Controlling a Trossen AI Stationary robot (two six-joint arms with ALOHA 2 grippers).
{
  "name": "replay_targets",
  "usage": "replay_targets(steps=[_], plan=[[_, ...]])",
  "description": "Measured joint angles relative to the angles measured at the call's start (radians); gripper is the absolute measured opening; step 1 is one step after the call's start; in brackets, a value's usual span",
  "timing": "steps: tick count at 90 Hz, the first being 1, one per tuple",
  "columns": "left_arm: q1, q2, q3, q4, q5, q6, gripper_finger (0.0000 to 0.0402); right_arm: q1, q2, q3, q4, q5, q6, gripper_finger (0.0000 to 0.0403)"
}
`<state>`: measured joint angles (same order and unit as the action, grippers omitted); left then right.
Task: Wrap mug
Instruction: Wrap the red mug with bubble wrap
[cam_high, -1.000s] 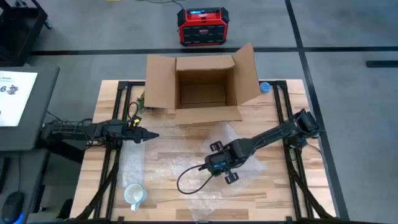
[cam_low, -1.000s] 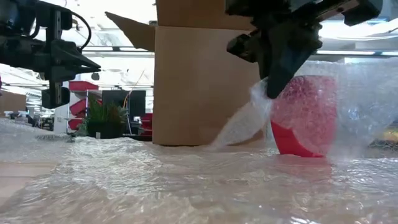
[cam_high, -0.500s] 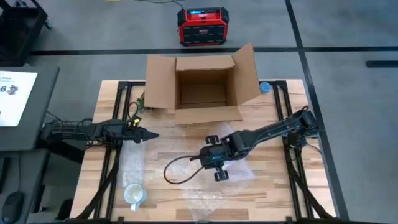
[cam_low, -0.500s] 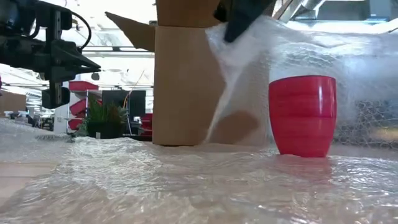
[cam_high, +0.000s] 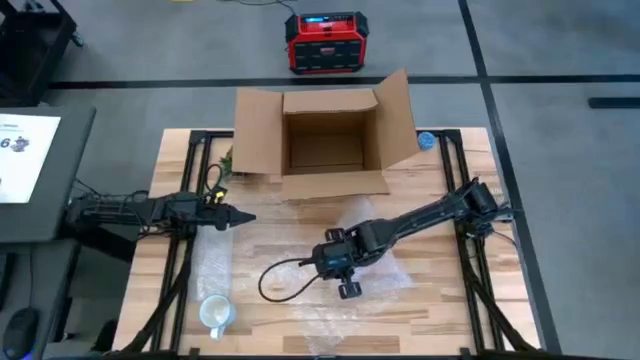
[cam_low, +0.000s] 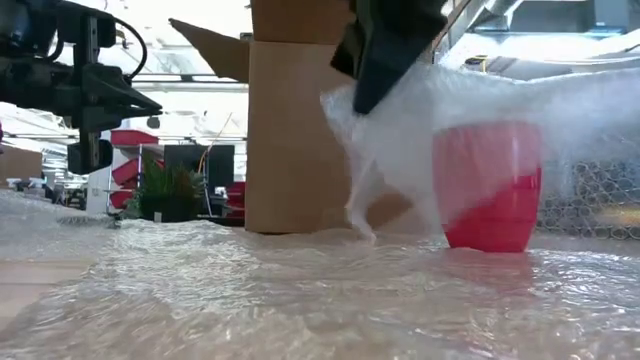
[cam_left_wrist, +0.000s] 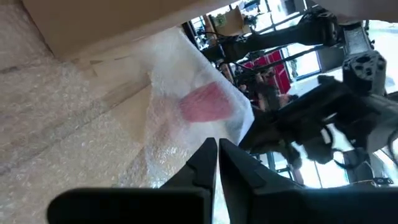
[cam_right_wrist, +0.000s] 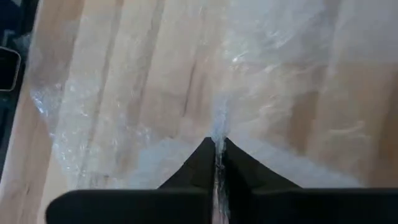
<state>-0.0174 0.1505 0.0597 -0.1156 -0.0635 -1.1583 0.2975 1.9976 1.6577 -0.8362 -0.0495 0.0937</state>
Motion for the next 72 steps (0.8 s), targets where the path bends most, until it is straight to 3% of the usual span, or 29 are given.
replay_targets(steps=[27, 43, 57, 72], plan=[[0.000, 0.000, 0.000, 0.000, 0.003, -0.017, 0.0000, -0.024, 0.018, 0.000, 0.135, -0.090, 0.056, 0.0134], [0.000, 0.000, 0.000, -0.001, 0.007, -0.023, 0.0000, -0.047, -0.033, 0.034, 0.112, -0.131, 0.072, 0.0187], [0.000, 0.000, 0.000, -0.001, 0.007, -0.019, 0.0000, -0.048, -0.123, 0.071, 0.013, -0.144, 0.147, 0.0190], [0.000, 0.000, 0.000, -0.001, 0.007, -0.017, 0.0000, -0.043, -0.227, 0.072, -0.197, -0.138, 0.245, 0.0137]])
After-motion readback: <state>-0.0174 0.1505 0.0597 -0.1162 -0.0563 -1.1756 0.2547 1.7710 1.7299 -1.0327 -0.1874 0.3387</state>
